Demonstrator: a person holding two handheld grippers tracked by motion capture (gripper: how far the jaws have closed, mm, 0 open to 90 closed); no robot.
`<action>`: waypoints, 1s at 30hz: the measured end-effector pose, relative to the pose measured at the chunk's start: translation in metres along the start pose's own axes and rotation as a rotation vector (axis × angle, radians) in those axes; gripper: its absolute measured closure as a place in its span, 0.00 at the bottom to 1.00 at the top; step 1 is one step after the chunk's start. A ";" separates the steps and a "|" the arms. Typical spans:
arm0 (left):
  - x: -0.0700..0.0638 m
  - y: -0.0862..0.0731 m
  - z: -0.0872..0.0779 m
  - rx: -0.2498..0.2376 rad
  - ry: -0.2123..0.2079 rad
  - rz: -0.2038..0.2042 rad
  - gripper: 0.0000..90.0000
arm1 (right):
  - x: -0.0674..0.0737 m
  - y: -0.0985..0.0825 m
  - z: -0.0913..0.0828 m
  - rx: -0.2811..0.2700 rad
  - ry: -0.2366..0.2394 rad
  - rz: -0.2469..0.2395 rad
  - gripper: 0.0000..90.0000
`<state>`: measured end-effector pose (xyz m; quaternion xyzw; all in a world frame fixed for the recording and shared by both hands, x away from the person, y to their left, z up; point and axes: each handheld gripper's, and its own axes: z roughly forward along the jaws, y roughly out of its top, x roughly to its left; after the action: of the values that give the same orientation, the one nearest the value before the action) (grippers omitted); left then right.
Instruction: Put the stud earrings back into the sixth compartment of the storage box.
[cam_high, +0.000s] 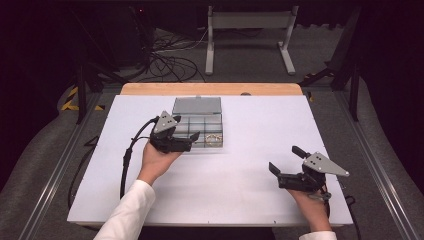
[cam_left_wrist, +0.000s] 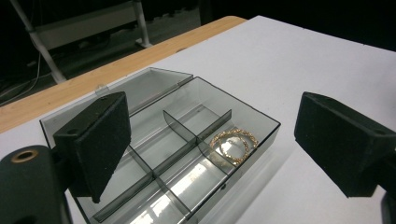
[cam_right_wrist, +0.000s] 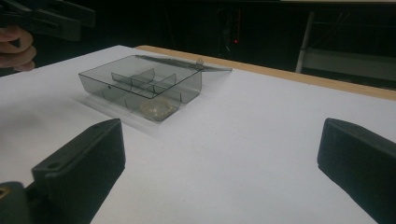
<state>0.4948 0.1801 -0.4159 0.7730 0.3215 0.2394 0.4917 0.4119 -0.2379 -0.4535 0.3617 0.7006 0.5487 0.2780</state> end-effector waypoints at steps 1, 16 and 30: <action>0.000 0.000 -0.002 0.001 0.000 -0.001 0.12 | 0.000 0.000 0.000 0.001 -0.004 0.000 0.02; 0.003 -0.014 -0.028 -0.048 0.004 -0.008 0.09 | 0.000 0.000 0.000 0.008 -0.023 0.000 0.03; 0.010 -0.031 -0.052 -0.089 0.023 -0.030 0.09 | 0.001 0.000 -0.001 0.001 -0.011 -0.007 0.03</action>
<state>0.4572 0.2286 -0.4230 0.7426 0.3278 0.2551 0.5254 0.4109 -0.2377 -0.4535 0.3621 0.7007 0.5454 0.2836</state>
